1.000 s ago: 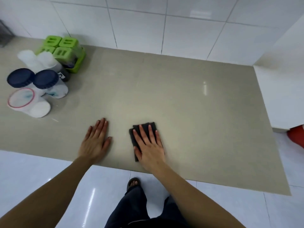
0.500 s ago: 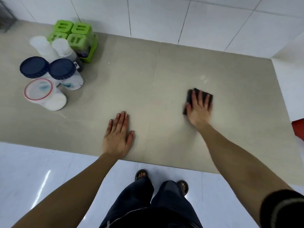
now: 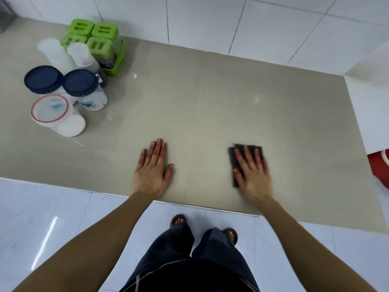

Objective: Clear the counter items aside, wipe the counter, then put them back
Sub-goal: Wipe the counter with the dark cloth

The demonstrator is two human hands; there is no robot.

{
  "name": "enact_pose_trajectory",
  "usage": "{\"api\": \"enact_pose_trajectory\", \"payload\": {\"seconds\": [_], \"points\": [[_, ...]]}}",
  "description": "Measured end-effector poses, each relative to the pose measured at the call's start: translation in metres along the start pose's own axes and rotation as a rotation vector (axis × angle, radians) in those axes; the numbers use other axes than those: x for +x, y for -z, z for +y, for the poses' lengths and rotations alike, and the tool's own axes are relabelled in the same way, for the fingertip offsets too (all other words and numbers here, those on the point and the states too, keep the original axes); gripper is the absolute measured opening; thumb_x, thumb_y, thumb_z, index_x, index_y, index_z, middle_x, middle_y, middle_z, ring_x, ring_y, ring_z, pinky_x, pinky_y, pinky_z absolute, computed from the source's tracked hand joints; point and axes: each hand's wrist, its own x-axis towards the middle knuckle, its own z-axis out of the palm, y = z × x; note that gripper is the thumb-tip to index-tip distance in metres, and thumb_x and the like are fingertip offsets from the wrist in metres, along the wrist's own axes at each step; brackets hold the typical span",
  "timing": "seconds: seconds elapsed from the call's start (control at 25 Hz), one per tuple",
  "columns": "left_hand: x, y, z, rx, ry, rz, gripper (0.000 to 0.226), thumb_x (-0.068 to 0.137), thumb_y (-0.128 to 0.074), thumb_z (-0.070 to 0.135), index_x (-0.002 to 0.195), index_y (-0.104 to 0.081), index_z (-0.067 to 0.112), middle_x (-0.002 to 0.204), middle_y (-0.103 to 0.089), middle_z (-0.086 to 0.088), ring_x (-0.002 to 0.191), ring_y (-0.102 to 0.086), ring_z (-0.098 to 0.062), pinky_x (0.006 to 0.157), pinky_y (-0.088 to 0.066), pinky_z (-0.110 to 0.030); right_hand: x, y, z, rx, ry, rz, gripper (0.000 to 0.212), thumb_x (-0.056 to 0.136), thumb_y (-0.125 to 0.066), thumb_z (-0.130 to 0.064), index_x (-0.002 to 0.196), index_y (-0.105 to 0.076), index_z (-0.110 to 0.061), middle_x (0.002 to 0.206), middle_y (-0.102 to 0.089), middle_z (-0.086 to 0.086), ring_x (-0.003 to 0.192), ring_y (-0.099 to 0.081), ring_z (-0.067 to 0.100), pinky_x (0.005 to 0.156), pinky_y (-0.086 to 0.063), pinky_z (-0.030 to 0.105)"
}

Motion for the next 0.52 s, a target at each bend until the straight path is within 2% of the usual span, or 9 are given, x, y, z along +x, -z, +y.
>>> {"api": "enact_pose_trajectory", "payload": {"seconds": [0.08, 0.16, 0.24, 0.36, 0.52], "points": [[0.001, -0.001, -0.001, 0.002, 0.001, 0.004, 0.069, 0.094, -0.011, 0.048, 0.154, -0.005, 0.013, 0.163, -0.003, -0.001, 0.15, 0.0, -0.015, 0.123, -0.004, -0.039, 0.023, 0.005, 0.005, 0.054, -0.183, -0.016, 0.059, 0.098, -0.025, -0.047, 0.153, -0.009, -0.037, 0.164, -0.008, -0.003, 0.151, -0.002, 0.028, 0.121, -0.005, 0.048], [0.0, -0.003, -0.002, 0.007, 0.003, -0.001, 0.068, 0.095, -0.012, 0.048, 0.154, -0.006, 0.014, 0.163, -0.003, -0.001, 0.15, 0.0, -0.015, 0.123, -0.004, -0.039, 0.043, 0.005, -0.028, 0.086, -0.293, -0.001, 0.062, 0.099, -0.028, -0.046, 0.154, -0.006, -0.032, 0.164, -0.004, 0.001, 0.15, 0.003, 0.033, 0.121, -0.001, 0.05], [0.0, -0.003, -0.003, 0.001, 0.0, 0.006, 0.068, 0.095, -0.015, 0.047, 0.154, -0.009, 0.013, 0.163, -0.006, -0.001, 0.15, -0.002, -0.015, 0.123, -0.005, -0.039, 0.048, 0.001, -0.078, 0.104, -0.225, -0.017, 0.063, 0.098, -0.027, -0.046, 0.155, -0.002, -0.031, 0.164, 0.001, 0.001, 0.15, 0.006, 0.034, 0.121, 0.003, 0.051], [0.001, -0.003, -0.002, -0.006, -0.013, 0.007, 0.069, 0.094, -0.016, 0.047, 0.153, -0.011, 0.012, 0.162, -0.008, -0.003, 0.15, -0.005, -0.016, 0.123, -0.005, -0.04, 0.018, -0.009, -0.132, 0.073, -0.016, -0.035, 0.063, 0.097, -0.025, -0.046, 0.155, -0.004, -0.031, 0.164, -0.002, -0.001, 0.15, 0.004, 0.033, 0.121, 0.002, 0.051], [0.001, 0.0, -0.006, -0.028, -0.018, -0.012, 0.073, 0.091, -0.012, 0.049, 0.154, -0.009, 0.012, 0.163, -0.005, -0.003, 0.15, -0.001, -0.016, 0.123, -0.001, -0.039, -0.034, -0.017, -0.106, 0.016, 0.161, -0.01, 0.06, 0.098, -0.023, -0.048, 0.154, -0.012, -0.032, 0.163, -0.011, -0.003, 0.151, -0.005, 0.029, 0.122, -0.004, 0.05]]}}
